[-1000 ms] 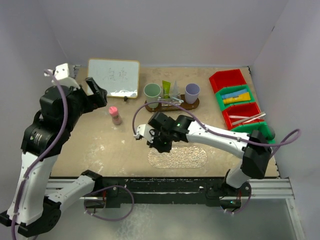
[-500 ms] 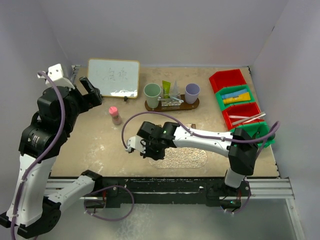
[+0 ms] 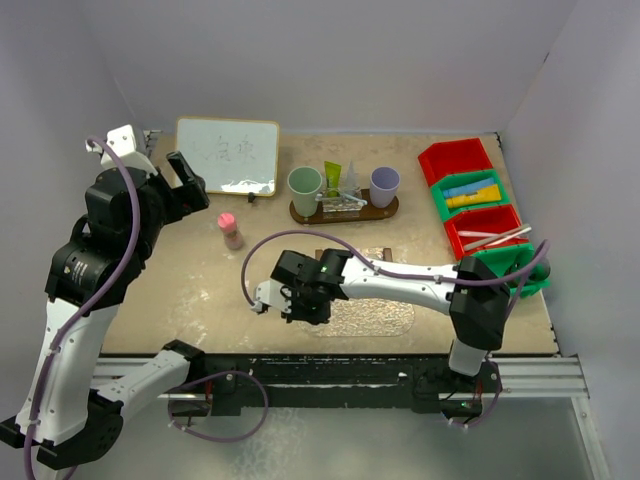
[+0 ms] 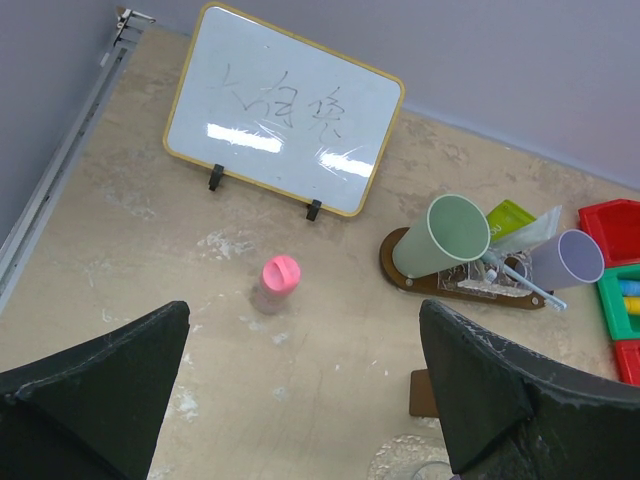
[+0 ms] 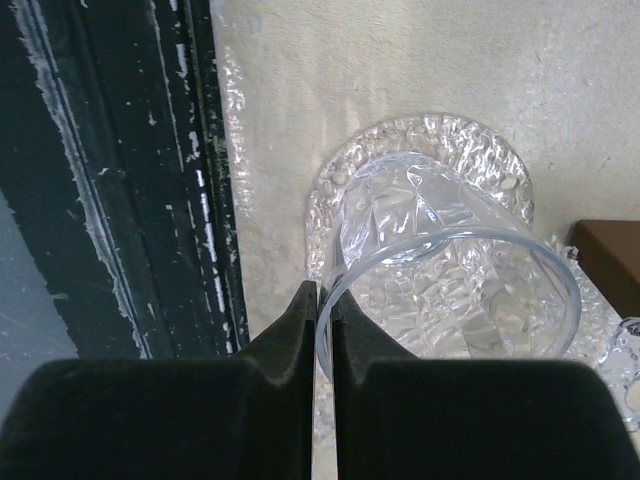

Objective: Prepare toiletry sets of a toothbrush and toothpaste on the tray

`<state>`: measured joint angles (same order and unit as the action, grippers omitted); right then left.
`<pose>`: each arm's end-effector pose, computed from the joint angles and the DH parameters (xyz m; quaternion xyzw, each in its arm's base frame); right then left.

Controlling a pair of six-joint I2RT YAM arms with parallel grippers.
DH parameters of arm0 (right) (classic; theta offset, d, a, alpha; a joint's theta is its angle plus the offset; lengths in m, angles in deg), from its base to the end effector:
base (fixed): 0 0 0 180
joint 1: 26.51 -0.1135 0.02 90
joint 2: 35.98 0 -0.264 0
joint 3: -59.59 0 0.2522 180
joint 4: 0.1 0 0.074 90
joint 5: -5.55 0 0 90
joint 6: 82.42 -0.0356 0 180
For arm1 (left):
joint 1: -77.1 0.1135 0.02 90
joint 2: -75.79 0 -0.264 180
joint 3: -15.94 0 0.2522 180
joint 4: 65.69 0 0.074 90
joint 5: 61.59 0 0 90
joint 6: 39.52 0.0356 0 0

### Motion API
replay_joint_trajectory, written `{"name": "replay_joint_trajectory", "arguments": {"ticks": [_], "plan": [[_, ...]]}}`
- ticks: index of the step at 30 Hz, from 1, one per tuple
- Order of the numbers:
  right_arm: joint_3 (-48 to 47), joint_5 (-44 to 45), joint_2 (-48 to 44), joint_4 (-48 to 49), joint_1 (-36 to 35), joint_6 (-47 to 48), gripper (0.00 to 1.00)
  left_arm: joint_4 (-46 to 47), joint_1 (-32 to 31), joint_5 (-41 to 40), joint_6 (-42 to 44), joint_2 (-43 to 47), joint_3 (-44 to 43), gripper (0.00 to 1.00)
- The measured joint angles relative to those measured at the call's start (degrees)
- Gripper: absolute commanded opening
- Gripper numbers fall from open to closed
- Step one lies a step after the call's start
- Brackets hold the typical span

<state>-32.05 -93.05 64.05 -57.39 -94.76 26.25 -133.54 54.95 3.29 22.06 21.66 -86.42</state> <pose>0.1286 0.3368 0.2372 -0.6820 0.6967 0.1546 0.1600 0.1292 -0.0363 0.4799 -0.1688 0.7896 -0.0796 0.5845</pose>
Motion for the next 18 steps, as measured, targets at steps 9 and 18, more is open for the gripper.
{"name": "replay_joint_trajectory", "arguments": {"ticks": [9,18], "plan": [[0.0,3.1,0.33,0.13,0.0,0.46,0.51,0.0,0.0,0.07,0.07,-0.02,0.0,0.93],[9.14,6.36,-20.0,9.11,1.31,-0.98,0.87,0.04,0.0,0.44,0.52,0.07,0.11,0.94]]}}
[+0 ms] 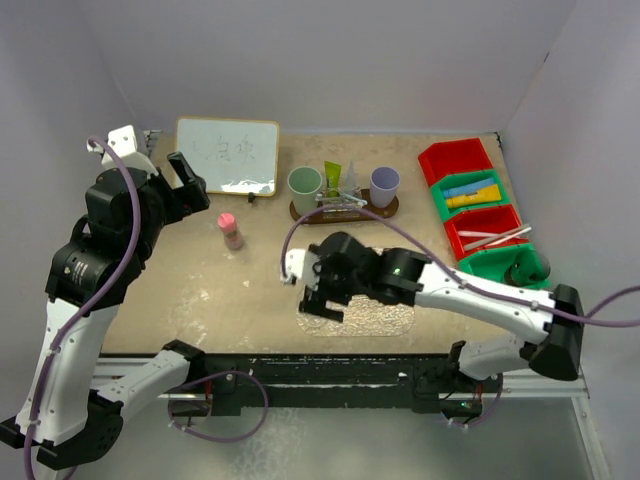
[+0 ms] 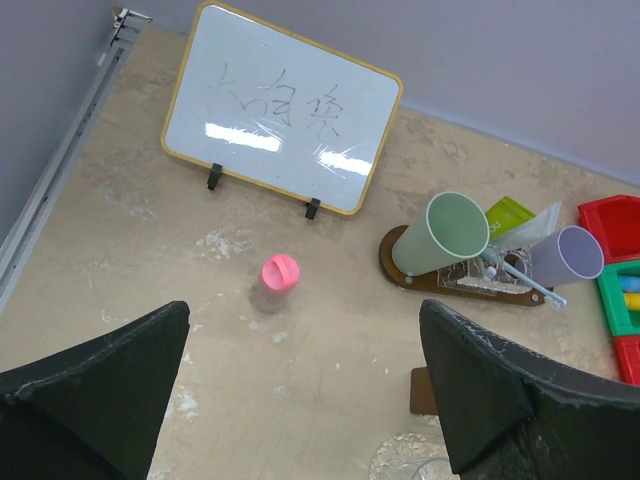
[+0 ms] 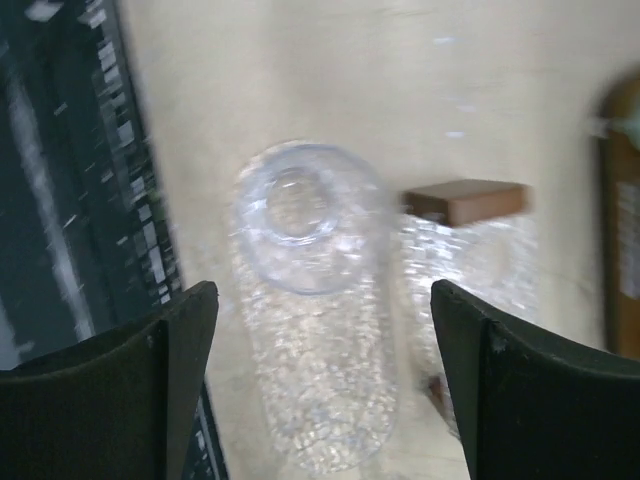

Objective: Prepare toiletry sets of a toothbrush and toothpaste on the tray

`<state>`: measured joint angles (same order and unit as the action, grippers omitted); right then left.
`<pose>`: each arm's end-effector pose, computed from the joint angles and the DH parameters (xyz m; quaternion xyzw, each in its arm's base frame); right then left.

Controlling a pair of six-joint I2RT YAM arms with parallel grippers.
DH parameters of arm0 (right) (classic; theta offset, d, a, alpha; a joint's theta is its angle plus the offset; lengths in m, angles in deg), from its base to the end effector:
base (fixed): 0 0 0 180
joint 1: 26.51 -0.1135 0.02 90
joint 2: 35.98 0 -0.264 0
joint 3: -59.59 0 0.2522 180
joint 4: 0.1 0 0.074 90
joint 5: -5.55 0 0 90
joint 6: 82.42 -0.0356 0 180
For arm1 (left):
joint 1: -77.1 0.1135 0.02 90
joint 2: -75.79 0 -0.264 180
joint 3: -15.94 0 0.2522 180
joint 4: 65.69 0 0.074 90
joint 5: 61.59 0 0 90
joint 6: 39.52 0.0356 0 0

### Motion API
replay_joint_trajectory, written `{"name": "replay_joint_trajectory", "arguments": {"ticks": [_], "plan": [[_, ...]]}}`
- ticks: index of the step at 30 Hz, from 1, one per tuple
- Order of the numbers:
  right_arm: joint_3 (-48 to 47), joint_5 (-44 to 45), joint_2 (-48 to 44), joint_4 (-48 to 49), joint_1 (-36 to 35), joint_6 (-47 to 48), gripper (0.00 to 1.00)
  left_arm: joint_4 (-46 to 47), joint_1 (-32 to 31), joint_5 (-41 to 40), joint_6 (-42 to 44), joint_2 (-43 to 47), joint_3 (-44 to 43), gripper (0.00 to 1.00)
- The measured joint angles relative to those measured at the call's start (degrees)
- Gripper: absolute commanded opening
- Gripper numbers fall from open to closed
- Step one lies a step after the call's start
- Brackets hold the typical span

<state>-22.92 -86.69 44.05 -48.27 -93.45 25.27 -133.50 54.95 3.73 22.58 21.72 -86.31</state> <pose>0.1173 0.2791 0.3060 -0.6288 0.6798 0.1736 0.3352 0.1292 -0.0365 0.4795 -0.1630 0.7912 -0.0798 0.5839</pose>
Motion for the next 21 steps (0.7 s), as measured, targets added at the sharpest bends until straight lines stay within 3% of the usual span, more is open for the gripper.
{"name": "replay_joint_trajectory", "arguments": {"ticks": [7,13,21], "plan": [[1.38,14.62,-5.53,8.98,16.41,-10.88,0.86,0.2,0.0,0.48,0.02,-0.09,0.28,0.93],[2.56,29.38,-7.15,9.03,30.51,-24.02,0.85,0.35,0.0,0.98,0.0,-0.28,0.28,0.93],[4.98,32.72,-14.86,4.52,54.4,-45.81,0.81,1.07,0.0,2.45,0.22,-0.74,1.79,0.94]]}}
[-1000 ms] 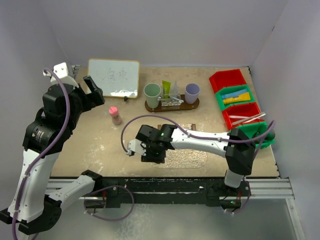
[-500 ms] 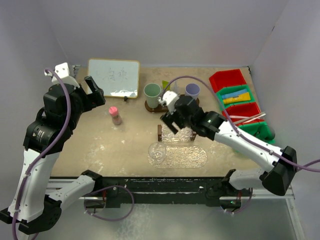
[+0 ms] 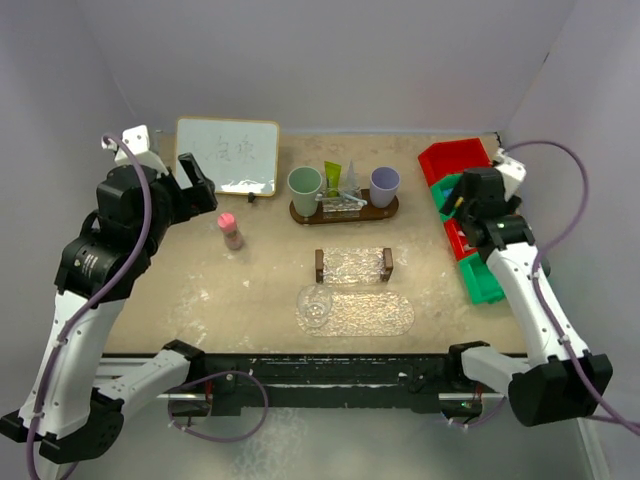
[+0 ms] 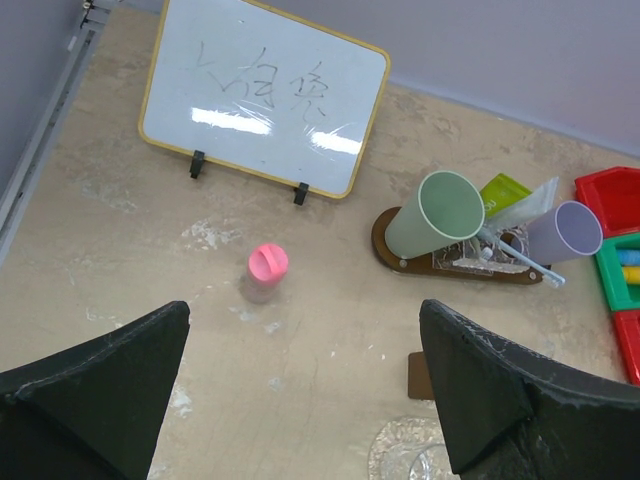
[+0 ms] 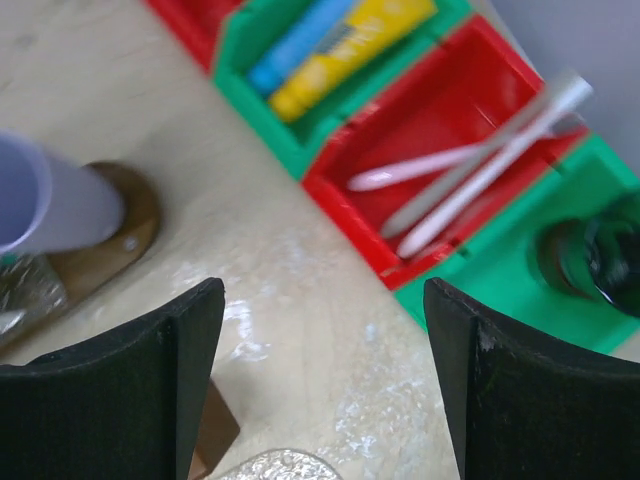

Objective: Prepare toiletry sets of a toothbrush and toothpaste on the tray

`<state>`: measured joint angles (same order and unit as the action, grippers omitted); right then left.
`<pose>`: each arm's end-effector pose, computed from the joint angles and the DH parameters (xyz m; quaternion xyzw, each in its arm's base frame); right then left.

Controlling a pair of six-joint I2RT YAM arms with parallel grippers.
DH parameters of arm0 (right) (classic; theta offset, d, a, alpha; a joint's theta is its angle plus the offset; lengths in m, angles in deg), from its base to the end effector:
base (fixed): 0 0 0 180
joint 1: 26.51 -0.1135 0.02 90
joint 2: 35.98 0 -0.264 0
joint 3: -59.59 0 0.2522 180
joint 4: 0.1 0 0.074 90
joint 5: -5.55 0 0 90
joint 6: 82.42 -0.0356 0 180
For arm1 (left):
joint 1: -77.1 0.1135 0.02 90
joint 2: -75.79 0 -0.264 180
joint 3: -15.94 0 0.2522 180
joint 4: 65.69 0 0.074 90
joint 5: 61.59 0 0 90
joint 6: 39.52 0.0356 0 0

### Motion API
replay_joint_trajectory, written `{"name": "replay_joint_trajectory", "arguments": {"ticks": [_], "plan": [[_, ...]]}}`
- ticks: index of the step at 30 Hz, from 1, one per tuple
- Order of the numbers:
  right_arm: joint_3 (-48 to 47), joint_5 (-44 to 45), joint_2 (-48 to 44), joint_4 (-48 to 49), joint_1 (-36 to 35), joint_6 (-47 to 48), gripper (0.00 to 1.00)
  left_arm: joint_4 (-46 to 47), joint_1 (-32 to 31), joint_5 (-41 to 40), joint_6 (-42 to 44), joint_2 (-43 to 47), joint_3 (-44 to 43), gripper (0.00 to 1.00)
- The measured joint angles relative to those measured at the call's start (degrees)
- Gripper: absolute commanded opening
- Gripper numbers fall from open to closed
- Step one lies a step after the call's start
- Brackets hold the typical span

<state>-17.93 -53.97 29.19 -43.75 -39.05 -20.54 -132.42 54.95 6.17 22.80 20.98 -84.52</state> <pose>0.2430 0.0356 0.3527 0.2416 0.8158 -0.0505 0.5231 0.1384 -0.0418 0.4711 -0.1480 0.8028 -0.0897 0.5705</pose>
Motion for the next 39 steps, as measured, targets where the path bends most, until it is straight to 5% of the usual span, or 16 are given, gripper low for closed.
{"name": "replay_joint_trajectory", "arguments": {"ticks": [9,14,21,34,39], "plan": [[9.07,-4.57,-2.56,-6.1,21.35,-14.64,0.89,1.44,0.0,5.51,3.54,-2.69,0.24,0.93],[10.71,-5.66,-2.58,-5.46,24.26,-15.23,0.98,2.6,-0.02,7.67,6.12,-3.69,1.79,0.93],[16.37,-9.29,-3.78,2.69,26.8,-9.81,0.97,4.57,-0.57,8.81,9.84,-3.32,4.26,0.93],[16.28,-8.33,-7.37,7.45,33.18,-1.18,0.85,7.34,-6.12,5.27,15.02,-3.17,7.98,0.93],[15.15,-8.5,-4.39,7.5,37.59,2.1,0.67,8.07,-7.26,4.66,15.56,-3.19,9.07,0.93]]}}
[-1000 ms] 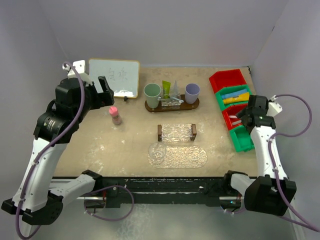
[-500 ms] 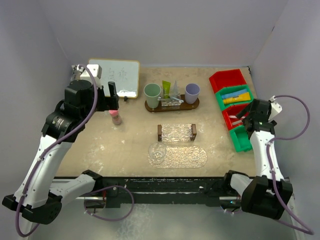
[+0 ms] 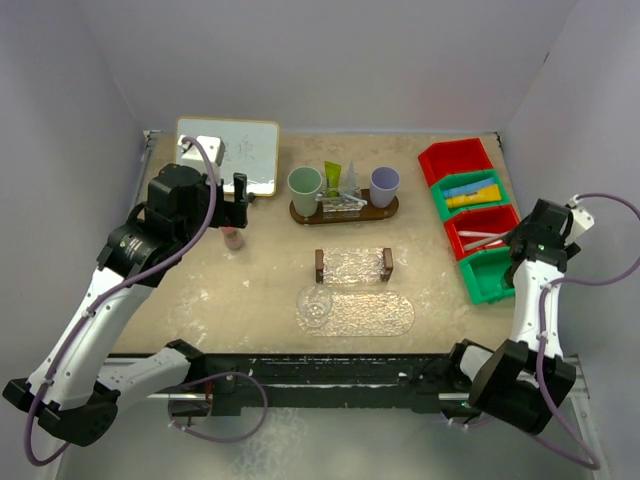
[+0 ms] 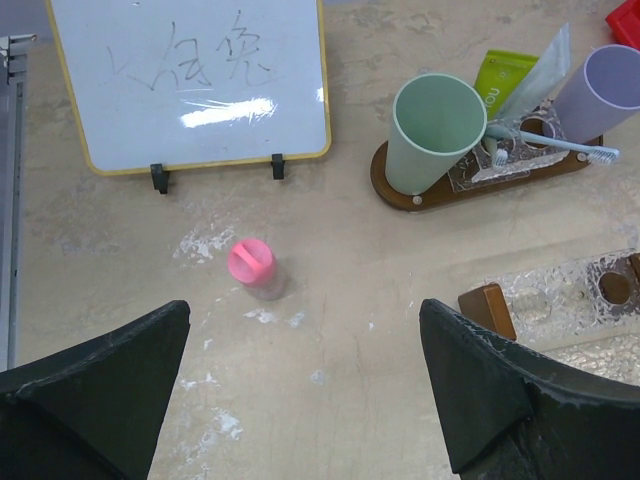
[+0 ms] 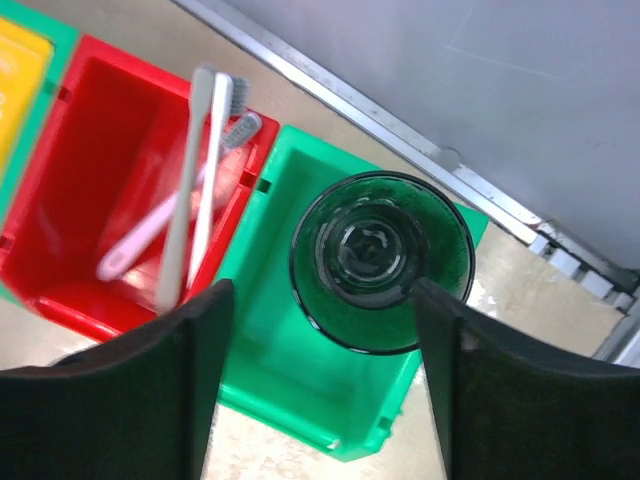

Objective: Prepare toiletry sets of a toothbrush and toothpaste on the tray

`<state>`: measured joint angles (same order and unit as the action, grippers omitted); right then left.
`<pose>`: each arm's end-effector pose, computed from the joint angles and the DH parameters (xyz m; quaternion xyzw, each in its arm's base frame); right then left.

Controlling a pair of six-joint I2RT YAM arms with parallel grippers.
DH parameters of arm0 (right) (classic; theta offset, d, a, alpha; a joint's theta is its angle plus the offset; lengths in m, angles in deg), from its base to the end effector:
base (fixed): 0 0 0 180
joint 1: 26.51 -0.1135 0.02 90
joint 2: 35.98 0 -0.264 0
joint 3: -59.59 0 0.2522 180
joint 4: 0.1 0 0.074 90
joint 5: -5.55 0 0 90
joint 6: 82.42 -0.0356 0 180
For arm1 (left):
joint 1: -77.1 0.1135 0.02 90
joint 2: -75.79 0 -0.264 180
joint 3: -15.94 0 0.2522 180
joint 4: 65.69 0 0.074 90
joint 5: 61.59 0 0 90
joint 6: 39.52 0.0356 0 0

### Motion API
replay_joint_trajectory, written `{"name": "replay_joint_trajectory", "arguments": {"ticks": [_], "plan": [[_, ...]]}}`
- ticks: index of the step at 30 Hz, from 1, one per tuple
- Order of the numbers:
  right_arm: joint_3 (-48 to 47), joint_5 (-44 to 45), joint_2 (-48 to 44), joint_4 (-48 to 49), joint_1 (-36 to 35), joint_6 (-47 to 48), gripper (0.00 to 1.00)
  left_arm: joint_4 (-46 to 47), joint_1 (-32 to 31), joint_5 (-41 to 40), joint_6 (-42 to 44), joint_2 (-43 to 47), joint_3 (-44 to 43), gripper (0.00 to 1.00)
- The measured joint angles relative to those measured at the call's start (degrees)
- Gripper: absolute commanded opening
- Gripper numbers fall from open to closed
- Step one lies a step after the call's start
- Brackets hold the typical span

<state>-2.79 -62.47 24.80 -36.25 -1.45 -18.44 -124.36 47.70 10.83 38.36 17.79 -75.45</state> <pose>0.2039 -0.1101 0.2903 0.4547 0.7458 -0.1649 0.4581 0.1693 -0.0831 0.4301 0.0445 0.8376 -0.0668 0.5404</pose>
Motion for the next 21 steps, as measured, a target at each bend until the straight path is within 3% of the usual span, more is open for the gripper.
{"name": "replay_joint_trajectory", "arguments": {"ticks": [13,21], "plan": [[0.0,-5.7,5.81,0.74,2.01,13.92,0.4,0.94,0.0,-1.27,0.81,-0.55,0.28,0.93],[1.77,-8.9,8.17,3.74,2.08,17.84,0.33,0.9,0.0,-1.07,0.76,-1.25,0.26,0.93]]}}
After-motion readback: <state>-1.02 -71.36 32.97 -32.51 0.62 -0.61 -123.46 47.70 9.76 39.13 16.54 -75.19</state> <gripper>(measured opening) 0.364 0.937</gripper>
